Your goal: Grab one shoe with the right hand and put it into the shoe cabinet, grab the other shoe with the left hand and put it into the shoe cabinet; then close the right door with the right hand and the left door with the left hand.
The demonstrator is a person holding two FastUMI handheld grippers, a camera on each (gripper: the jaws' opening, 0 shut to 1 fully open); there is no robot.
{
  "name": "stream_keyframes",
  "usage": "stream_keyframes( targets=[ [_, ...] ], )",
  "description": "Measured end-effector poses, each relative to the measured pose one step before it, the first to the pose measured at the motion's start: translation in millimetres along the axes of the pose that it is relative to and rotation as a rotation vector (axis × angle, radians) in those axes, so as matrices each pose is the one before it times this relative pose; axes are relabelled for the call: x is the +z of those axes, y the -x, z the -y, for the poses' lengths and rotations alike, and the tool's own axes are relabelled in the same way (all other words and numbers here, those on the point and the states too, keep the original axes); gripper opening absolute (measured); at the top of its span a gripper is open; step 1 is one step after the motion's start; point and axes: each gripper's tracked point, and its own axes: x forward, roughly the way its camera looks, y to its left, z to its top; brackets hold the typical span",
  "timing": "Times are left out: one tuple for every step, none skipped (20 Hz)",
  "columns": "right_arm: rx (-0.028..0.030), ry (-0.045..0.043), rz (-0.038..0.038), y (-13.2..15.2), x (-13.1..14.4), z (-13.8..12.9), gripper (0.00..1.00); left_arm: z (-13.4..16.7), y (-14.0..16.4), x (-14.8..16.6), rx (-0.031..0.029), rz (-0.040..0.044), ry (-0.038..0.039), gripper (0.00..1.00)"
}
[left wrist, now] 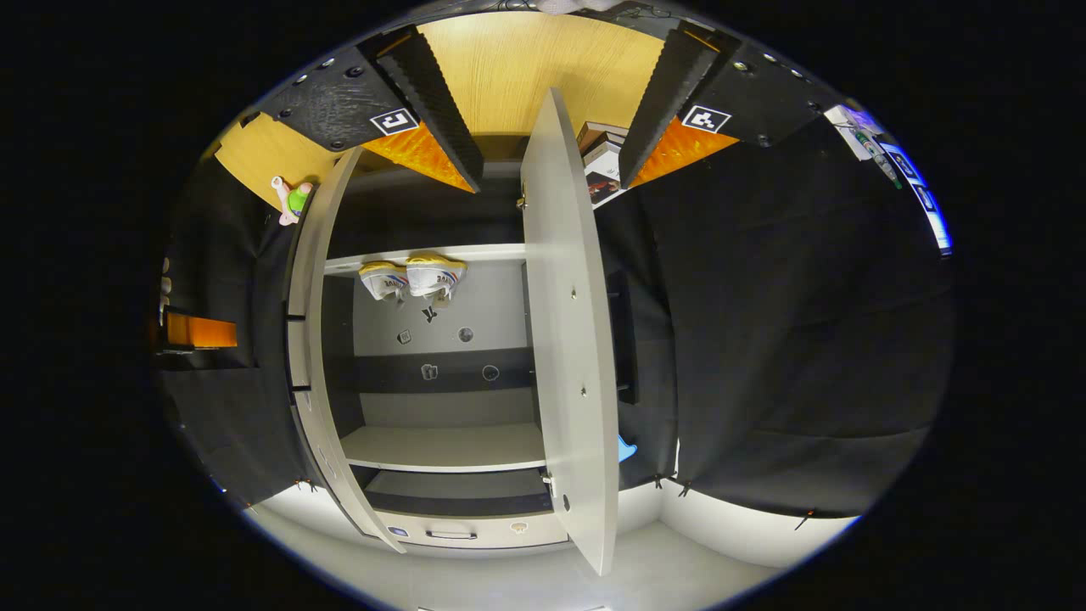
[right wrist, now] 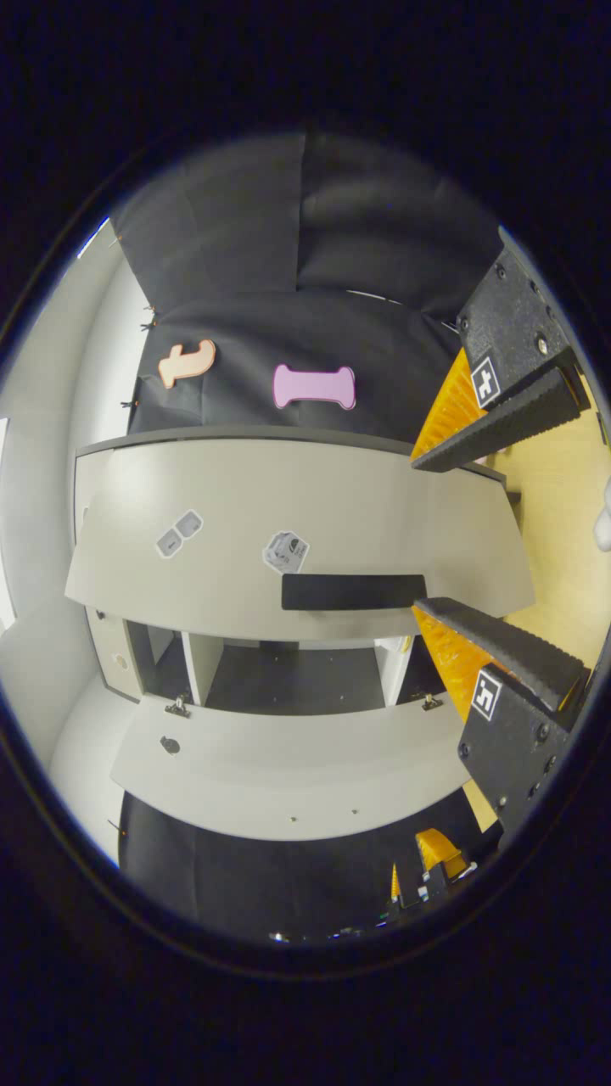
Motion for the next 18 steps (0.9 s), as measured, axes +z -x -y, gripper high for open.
stream_keyframes(
  targets=[
    [0.00062, 0.00023, -0.00604, 2.71, -2.36, -4.05, 0.94, -6.33, -0.45, 2.53, 0.00355, 0.00956, -0.00374, 0.96],
    [-0.00152, -0.00459, -0.00729, 2.93, -2.51, -3.35, 0.94, -6.34, -3.11, 1.55, 0.00381, 0.00301, -0.00171, 0.96],
    [0.00096, -0.00578, -0.00392, 3.84, -1.74, -4.05, 0.94, -7.87, -2.92, 1.05, 0.00527, 0.00332, 0.00152, 0.96],
    [-0.00084, -0.00398, -0.00526, 4.42, -2.30, -4.00, 0.97, -8.43, -2.87, 3.02, 0.00634, 0.00397, 0.00158, 0.96],
    [-0.00117, -0.00184, -0.00276, 4.43, -2.05, -3.74, 0.94, -10.83, -6.22, 4.63, 0.01369, 0.01142, -0.00210, 0.96],
    [-0.00191, 0.00059, -0.00286, 5.53, -2.88, -4.14, 0.94, -11.59, -6.65, 4.17, 0.01563, 0.00869, -0.00122, 0.96],
    [-0.00078, 0.00109, -0.00406, 4.79, -3.28, -3.82, 0.94, -9.28, -5.77, 4.47, 0.00936, 0.01035, -0.00190, 0.96],
    [-0.00045, 0.00144, -0.00826, 4.80, -5.21, -4.27, 0.97, -10.25, -7.40, 6.24, 0.01582, 0.01125, -0.00245, 0.96],
    [-0.00057, -0.00152, -0.00858, 5.11, -4.65, -3.19, 0.97, -13.00, -8.78, 8.59, 0.01744, 0.01859, -0.00487, 0.96],
    [-0.00380, -0.00519, -0.00787, 4.69, -4.99, -2.47, 0.97, -8.54, -8.35, 6.78, 0.01504, 0.01867, -0.00194, 0.96],
    [-0.00561, -0.00653, -0.01012, 4.13, -5.02, -0.98, 0.97, -8.20, -10.38, 5.63, 0.01398, 0.01190, 0.00118, 0.96],
    [-0.00343, -0.00840, -0.01019, 3.88, -4.51, -1.12, 0.97, -8.02, -9.63, 5.80, 0.01742, 0.01215, 0.00202, 0.96],
    [-0.00521, -0.00744, -0.00808, 4.04, -3.34, -0.36, 0.95, -6.07, -9.25, 4.44, 0.00974, 0.01114, 0.00235, 0.96],
    [-0.00849, -0.00497, -0.00487, 3.97, -3.27, 0.60, 0.97, -6.46, -8.16, 3.20, 0.01438, 0.00373, -0.00344, 0.96],
    [-0.00953, -0.00326, -0.00301, 3.06, -1.49, 1.16, 0.94, -7.21, -9.30, 3.59, 0.01291, 0.00739, -0.00513, 0.96],
    [-0.00676, -0.00444, -0.00265, 4.17, -2.36, 0.88, 0.94, -1.91, -5.68, 0.99, 0.00153, -0.00052, 0.00441, 0.96],
    [-0.00809, -0.00406, -0.00196, 2.98, -1.04, 1.14, 0.94, 0.08, -7.59, 4.54, -0.00720, 0.00934, 0.00432, 0.96],
    [-0.00721, -0.00529, -0.00003, 2.92, -0.94, 0.88, 0.94, 2.34, -5.00, 1.47, -0.00986, 0.00375, -0.00096, 0.96]
  ],
)
